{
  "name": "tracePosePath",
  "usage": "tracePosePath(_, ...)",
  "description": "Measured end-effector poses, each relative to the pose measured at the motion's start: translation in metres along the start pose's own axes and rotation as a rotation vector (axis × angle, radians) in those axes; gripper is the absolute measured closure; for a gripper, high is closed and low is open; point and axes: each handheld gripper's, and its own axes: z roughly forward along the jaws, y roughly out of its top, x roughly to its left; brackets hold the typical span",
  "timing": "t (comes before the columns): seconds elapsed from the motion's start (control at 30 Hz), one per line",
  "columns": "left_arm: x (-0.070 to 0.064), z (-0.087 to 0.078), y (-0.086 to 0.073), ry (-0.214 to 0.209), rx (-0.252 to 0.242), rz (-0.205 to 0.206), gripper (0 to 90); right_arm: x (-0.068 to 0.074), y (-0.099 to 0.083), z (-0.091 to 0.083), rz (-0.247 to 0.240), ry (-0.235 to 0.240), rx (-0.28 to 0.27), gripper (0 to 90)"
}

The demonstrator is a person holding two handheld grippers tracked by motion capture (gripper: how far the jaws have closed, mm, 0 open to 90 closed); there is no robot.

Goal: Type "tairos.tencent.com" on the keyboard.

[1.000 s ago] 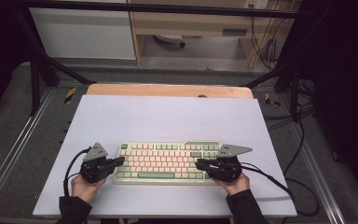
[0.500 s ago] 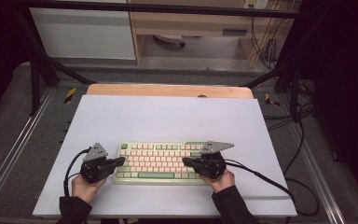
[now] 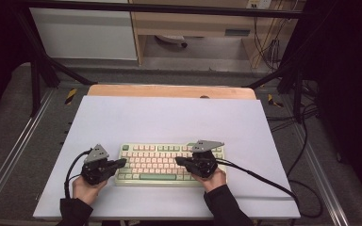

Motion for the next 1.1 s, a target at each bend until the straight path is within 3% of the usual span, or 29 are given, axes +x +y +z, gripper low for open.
tracePosePath(0.63, 0.000, 0.000, 0.000, -0.001, 0.000, 0.002, 90.0, -0.002, 0.000, 0.026, 0.000, -0.007, 0.032, 90.0)
tracePosePath(1.1, 0.000, -0.001, 0.000, 0.000, -0.003, 0.003, 90.0, -0.003, 0.002, 0.041, -0.017, -0.042, 0.079, 90.0)
